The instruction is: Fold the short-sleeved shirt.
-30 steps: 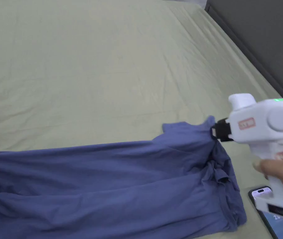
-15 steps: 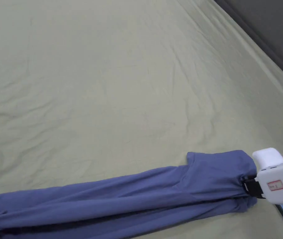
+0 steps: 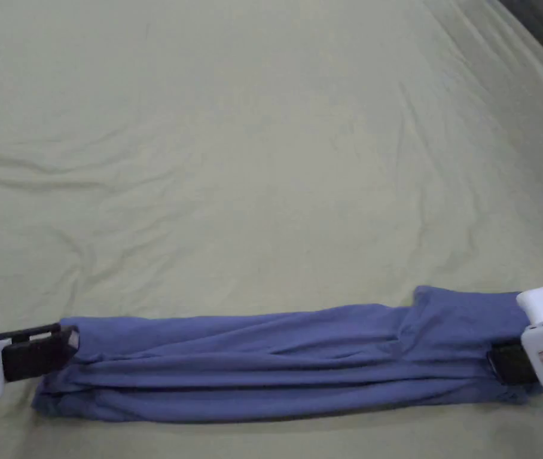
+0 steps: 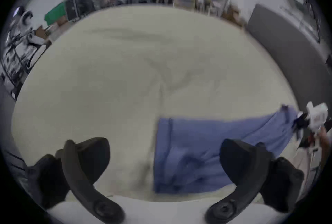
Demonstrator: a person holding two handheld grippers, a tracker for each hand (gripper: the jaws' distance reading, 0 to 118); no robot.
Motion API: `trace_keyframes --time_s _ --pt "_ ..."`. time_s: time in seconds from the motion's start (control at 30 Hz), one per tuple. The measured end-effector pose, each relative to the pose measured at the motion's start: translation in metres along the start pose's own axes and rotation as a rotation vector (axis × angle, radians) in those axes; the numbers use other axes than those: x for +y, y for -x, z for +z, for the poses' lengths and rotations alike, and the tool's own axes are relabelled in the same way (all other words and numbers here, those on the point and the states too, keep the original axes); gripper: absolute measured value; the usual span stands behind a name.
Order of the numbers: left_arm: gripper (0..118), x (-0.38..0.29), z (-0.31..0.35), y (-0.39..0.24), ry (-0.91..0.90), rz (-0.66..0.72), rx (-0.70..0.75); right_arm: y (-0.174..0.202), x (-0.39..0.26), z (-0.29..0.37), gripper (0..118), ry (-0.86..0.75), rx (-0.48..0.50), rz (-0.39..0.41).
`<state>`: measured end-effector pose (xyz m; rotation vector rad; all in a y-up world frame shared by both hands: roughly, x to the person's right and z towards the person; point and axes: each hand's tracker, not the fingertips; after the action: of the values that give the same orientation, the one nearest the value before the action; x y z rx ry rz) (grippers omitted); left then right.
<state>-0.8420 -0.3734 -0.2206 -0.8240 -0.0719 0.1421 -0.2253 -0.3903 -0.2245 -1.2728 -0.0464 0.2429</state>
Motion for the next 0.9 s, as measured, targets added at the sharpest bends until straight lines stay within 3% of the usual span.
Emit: trace_keyframes --time_s 0.07,0.17,0.2,0.23,0.27,0.3,0.33,0.4,0.43,0.53,0.57,0.63,0.67,0.77,0.9 --pt "118 0.014 0.031 -0.008 -0.095 0.065 -0.058 0.002 -0.002 0.052 117 -0.192 0.107 -0.064" --pt "118 0.019 0.056 -0.023 -0.097 0.048 -0.100 0.008 0.006 0.099 118 -0.342 0.251 -0.144" --pt "118 0.017 0.058 -0.028 -0.072 0.036 -0.116 0.019 0.012 0.113 112 -0.362 0.310 -0.174" --pt "118 0.012 0.056 -0.032 0.002 0.033 -0.148 0.027 0.013 0.118 90 -0.355 0.380 -0.193" --pt "93 0.007 0.053 -0.034 0.078 0.050 -0.199 0.036 0.014 0.122 6 -0.346 0.433 -0.206" --pt "30 0.000 0.051 -0.035 0.104 0.077 -0.245 0.046 0.014 0.124 2 -0.354 0.459 -0.218" --pt "0 -0.007 0.049 -0.035 0.115 0.114 -0.297 0.057 0.013 0.107 2 -0.347 0.454 -0.188" --pt "0 -0.023 0.041 -0.026 0.060 0.130 -0.271 0.078 0.010 0.109 2 -0.323 0.478 -0.098" --pt "0 -0.027 0.037 -0.018 0.116 0.135 -0.331 0.087 0.010 0.107 2 -0.299 0.511 -0.075" --pt "0 -0.032 0.017 0.011 0.098 0.226 -0.492 0.092 0.004 0.095 2 -0.287 0.589 -0.091" --pt "12 -0.030 0.009 0.032 0.087 0.258 -0.577 0.092 0.004 0.096 2 -0.278 0.623 -0.097" --pt "117 -0.023 0.003 0.046 0.153 0.333 -0.629 0.096 0.001 0.099 2 -0.284 0.621 -0.097" --pt "118 -0.024 0.009 0.062 0.111 0.448 -0.680 0.097 0.000 0.102 2 -0.290 0.621 -0.094" --pt "118 -0.015 -0.029 0.092 0.180 0.394 -0.584 0.101 -0.003 0.110 2 -0.298 0.637 -0.059" --pt "118 -0.022 -0.082 0.103 0.326 0.425 -0.623 0.108 -0.006 0.114 2 -0.299 0.696 -0.025"
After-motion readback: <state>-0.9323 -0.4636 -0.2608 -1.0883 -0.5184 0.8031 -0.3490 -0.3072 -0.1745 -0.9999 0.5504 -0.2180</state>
